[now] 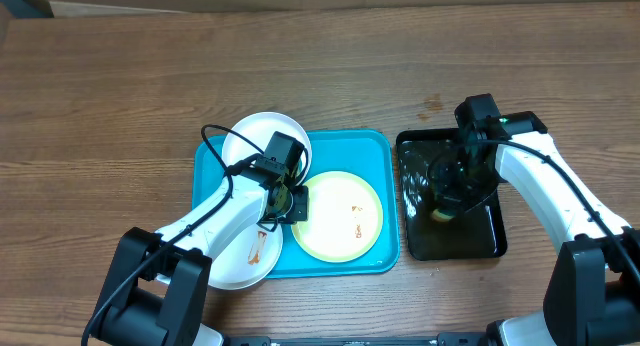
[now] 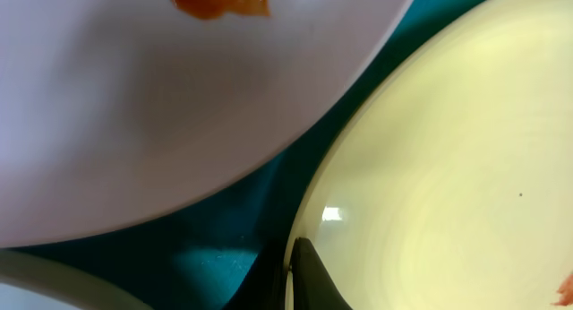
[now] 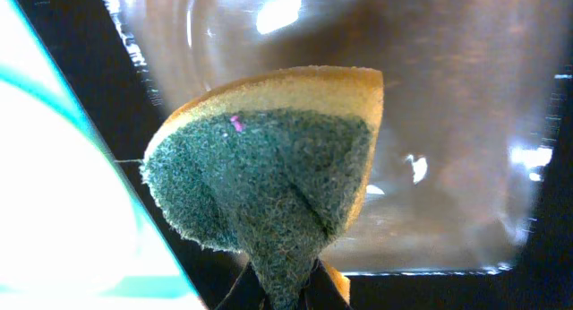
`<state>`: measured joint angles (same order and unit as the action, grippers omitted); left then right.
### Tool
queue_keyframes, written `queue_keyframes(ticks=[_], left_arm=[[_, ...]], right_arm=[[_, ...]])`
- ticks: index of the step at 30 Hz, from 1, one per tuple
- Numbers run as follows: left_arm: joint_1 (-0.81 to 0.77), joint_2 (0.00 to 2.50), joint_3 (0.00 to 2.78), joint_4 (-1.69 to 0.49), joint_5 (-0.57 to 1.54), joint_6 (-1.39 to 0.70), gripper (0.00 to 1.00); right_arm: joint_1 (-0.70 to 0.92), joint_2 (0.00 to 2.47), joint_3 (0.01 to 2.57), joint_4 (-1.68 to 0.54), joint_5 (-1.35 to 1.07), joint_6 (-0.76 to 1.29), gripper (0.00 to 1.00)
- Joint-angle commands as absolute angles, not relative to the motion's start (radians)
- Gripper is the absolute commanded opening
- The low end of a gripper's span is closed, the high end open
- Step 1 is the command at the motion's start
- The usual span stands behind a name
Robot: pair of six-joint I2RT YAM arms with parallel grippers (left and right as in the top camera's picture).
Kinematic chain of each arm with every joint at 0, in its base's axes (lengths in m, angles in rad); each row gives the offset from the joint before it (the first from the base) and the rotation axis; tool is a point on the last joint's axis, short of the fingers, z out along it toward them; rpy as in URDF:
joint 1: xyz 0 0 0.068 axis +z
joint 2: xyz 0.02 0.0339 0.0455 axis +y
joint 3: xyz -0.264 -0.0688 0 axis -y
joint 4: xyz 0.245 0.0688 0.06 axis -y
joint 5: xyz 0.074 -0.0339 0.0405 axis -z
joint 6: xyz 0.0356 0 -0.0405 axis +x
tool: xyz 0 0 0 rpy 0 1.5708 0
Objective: Clean dirty plates on tray and stack at the side
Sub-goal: 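Lift the sponge from the black tray with the right gripper, then scrub the yellow plate with the sponge while the left gripper holds it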
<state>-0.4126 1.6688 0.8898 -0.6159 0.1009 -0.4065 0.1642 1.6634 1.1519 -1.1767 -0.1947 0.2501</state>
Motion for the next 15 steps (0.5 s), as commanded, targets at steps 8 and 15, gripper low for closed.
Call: queue_keyframes(ticks=[8, 15], left_arm=[[-0.416, 1.680, 0.877, -0.586, 0.082, -0.616, 0.04], [-0.416, 1.680, 0.877, -0.585, 0.102, -0.606, 0.04]], right_arm=[[0.241, 1.657, 1.161, -1.064, -0.518, 0.155, 0.04], [0.435, 1.657, 1.161, -0.913, -0.372, 0.191, 0.04]])
